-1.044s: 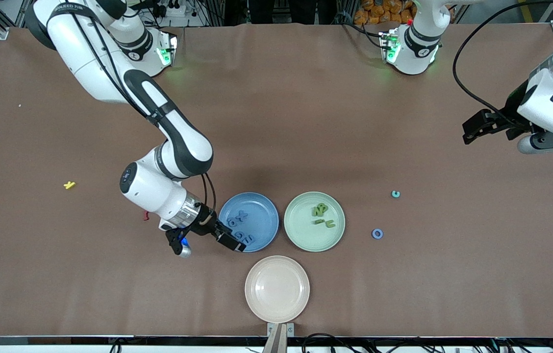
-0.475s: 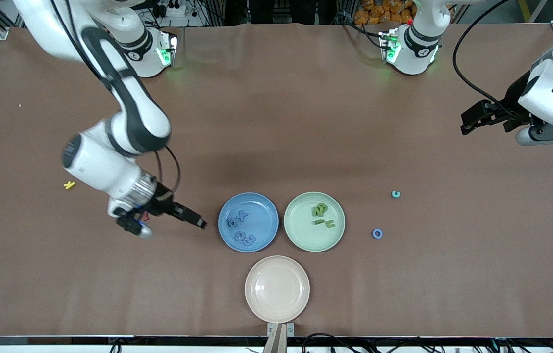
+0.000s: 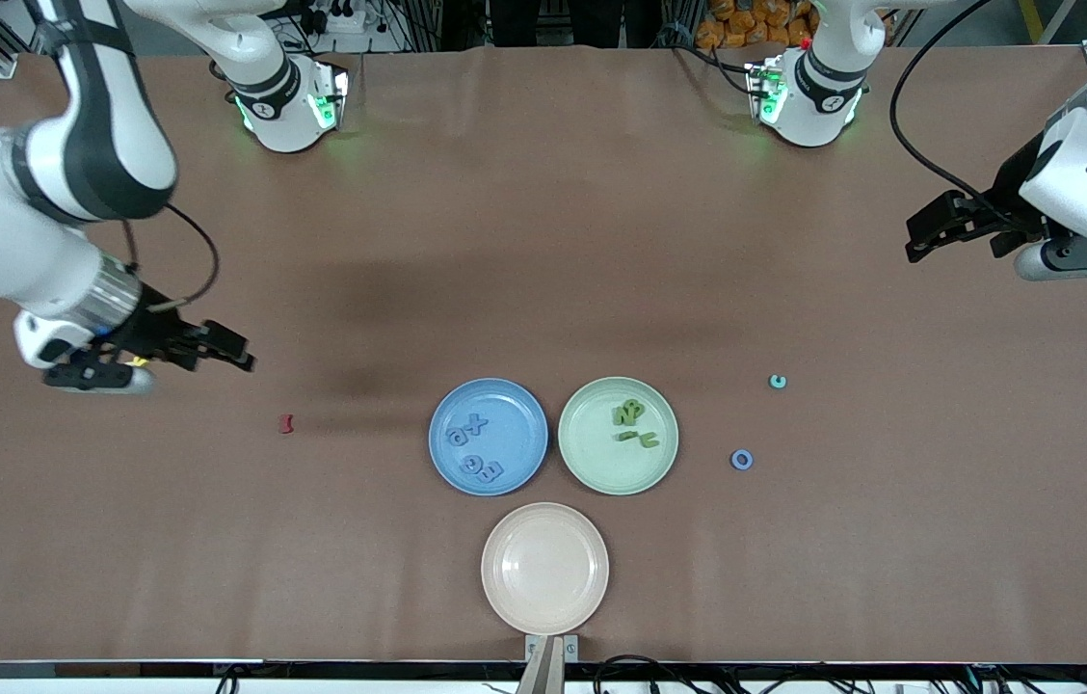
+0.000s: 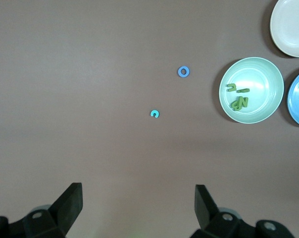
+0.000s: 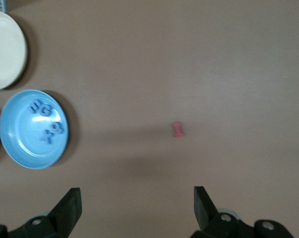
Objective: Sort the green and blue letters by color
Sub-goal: 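Withdraw the right gripper from the blue plate toward the red letter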
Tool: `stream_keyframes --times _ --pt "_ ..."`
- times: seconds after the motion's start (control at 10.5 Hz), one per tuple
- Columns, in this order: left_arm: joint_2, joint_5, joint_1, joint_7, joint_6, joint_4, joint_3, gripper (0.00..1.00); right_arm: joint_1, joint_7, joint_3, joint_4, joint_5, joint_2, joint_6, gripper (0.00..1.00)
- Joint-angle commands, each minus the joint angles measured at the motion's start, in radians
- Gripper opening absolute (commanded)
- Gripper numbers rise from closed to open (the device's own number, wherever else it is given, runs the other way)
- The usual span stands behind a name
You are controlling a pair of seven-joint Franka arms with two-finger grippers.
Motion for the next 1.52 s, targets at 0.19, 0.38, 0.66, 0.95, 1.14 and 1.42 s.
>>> stream_keyframes --times 0.19,0.38,0.66,0.95,1.14,1.42 --pt "-0.025 -0.024 0.009 0.030 -0.005 0.005 0.020 1.00 -0.050 -0.050 -0.024 0.104 -0.216 -0.141 -0.314 1.00" --pt "-0.022 -0.024 0.006 0.043 -0.007 0.030 0.048 1.00 -0.050 -0.062 -0.040 0.240 -0.247 -0.147 -0.514 1.00" --pt "0.010 -0.024 0.024 0.056 -0.005 0.071 0.043 1.00 -0.052 -0.061 -0.026 0.281 -0.238 -0.141 -0.501 1.00" --pt "0.014 -0.013 0.015 0.101 -0.005 0.082 0.054 1.00 -0.038 -0.052 -0.014 0.273 -0.238 -0.129 -0.503 1.00" --pt "0.014 -0.010 0.015 0.119 -0.004 0.082 0.056 1.00 -0.035 -0.047 0.012 0.275 -0.239 -0.134 -0.510 1.00" --pt "0.009 0.108 -0.005 0.117 -0.008 0.082 0.042 1.00 -0.024 -0.013 0.021 0.311 -0.250 -0.134 -0.503 1.00"
